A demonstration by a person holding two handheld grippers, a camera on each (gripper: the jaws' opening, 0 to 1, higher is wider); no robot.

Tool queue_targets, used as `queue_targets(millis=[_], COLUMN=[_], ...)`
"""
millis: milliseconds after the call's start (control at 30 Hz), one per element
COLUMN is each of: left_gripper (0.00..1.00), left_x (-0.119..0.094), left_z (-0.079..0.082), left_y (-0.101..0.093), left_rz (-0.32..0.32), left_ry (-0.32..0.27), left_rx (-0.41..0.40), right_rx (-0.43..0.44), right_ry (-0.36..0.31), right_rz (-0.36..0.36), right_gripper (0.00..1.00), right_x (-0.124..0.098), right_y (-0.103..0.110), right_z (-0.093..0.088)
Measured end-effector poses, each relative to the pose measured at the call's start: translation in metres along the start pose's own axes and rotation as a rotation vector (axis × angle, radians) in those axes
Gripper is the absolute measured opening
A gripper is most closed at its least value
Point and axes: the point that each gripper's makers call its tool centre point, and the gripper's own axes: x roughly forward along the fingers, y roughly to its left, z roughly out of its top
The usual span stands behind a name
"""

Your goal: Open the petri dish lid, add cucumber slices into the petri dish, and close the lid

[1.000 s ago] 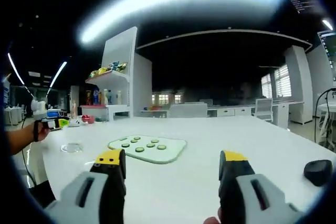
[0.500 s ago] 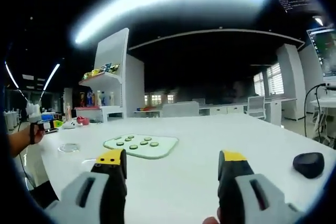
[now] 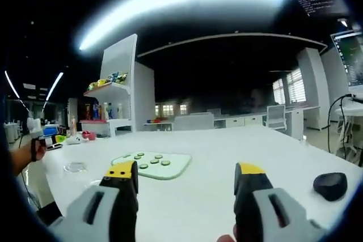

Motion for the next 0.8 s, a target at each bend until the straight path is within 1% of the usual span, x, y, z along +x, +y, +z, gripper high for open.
queue_targets(millis=[67,133,300,367,467,600,667,733,767,800], left_gripper=[0.71,0.71,0.71,0.71,0.72,0.72,0.72,0.72,0.72,0.72], left_x=[-0.001,-0.003,-0.006,-0.007,-0.008,-0.010,-0.012,-0.014,-0.015,-0.016], left_z=[-0.001,-0.001,0.002,0.003,0.003,0.003,0.002,0.001,0.001,0.000], left_y=[-0.002,-0.003,-0.006,-0.008,-0.014,-0.021,-0.025,-0.029,-0.030,-0.032], left_rz=[-0.010,-0.015,-0.030,-0.041,-0.067,-0.105,-0.126,-0.149,-0.155,-0.165], left_ry=[0.003,0.004,0.003,0.002,0.008,0.018,0.027,0.036,0.038,0.042], left_rx=[-0.013,-0.008,0.000,-0.002,0.008,0.002,0.011,0.011,0.018,0.024], right_rx=[-0.001,-0.004,-0.052,-0.055,-0.095,-0.120,-0.139,-0.158,-0.171,-0.215], right_ry=[-0.003,-0.002,0.028,0.039,0.070,0.099,0.121,0.152,0.161,0.184], right_rz=[0.008,0.023,0.077,0.087,0.110,0.150,0.159,0.184,0.188,0.214], right_gripper=[0.66,0.66,0.65,0.64,0.64,0.64,0.64,0.64,0.64,0.64], right_x=[0.003,0.007,0.022,0.031,0.045,0.063,0.071,0.079,0.083,0.088], right_y=[-0.002,-0.002,0.008,0.007,0.006,0.009,0.010,0.014,0.015,0.019], right_z=[0.011,0.022,0.045,0.052,0.061,0.071,0.073,0.073,0.075,0.074])
